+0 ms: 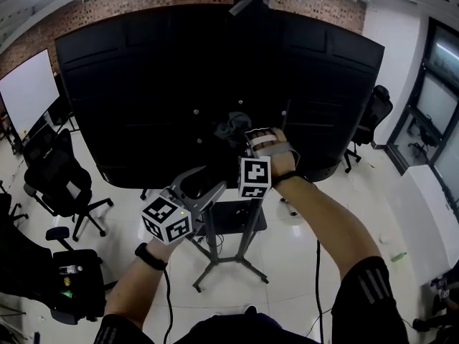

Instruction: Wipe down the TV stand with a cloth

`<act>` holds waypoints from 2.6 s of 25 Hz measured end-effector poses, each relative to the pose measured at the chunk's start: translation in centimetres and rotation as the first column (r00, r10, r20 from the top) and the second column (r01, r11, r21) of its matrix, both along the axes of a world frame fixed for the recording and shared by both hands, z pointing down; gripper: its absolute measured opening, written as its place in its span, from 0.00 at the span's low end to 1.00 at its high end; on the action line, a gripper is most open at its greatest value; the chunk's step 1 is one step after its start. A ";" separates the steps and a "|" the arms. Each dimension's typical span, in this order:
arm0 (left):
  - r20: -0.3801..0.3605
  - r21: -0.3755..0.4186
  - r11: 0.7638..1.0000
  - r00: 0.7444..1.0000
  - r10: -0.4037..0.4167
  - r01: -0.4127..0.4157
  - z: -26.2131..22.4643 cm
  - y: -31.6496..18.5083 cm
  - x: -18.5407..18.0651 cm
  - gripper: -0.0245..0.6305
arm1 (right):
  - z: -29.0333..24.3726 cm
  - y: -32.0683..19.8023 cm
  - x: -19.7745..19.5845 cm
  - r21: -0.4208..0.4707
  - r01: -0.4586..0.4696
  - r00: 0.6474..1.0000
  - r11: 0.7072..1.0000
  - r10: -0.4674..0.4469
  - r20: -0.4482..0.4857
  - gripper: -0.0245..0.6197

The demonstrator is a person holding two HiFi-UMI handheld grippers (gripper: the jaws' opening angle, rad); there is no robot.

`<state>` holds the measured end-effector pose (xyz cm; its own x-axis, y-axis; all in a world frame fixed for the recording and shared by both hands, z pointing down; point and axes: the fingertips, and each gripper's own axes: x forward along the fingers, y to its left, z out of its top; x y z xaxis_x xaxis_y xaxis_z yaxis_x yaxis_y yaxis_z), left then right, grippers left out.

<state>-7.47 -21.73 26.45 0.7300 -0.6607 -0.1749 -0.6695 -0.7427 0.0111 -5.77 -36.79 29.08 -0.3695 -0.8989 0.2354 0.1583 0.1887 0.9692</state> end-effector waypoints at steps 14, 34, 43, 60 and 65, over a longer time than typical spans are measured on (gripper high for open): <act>-0.029 -0.110 0.994 0.999 -0.025 0.021 5.6 -0.5 -0.2 0.37 | 8.8 -0.6 -0.5 -0.126 -0.008 1.000 0.992 0.008 0.001 0.07; 0.030 -0.020 1.000 1.000 0.003 -0.002 3.5 -0.4 4.0 0.37 | -4.9 6.9 7.1 -0.097 0.200 0.814 0.975 -0.110 0.570 0.07; 0.059 0.065 0.996 0.996 0.063 -0.067 0.4 -1.2 9.6 0.37 | -11.8 5.7 15.7 -0.011 0.146 0.706 0.989 -0.097 0.701 0.07; 0.074 0.082 0.992 0.993 0.090 -0.096 -0.9 -4.9 17.9 0.37 | -11.6 -3.2 20.1 -0.017 0.111 0.719 0.994 -0.068 0.692 0.07; 0.079 0.067 0.993 0.992 0.096 -0.101 0.1 -5.5 19.7 0.37 | -11.6 -4.4 24.6 -0.030 0.063 0.703 0.998 -0.023 0.711 0.07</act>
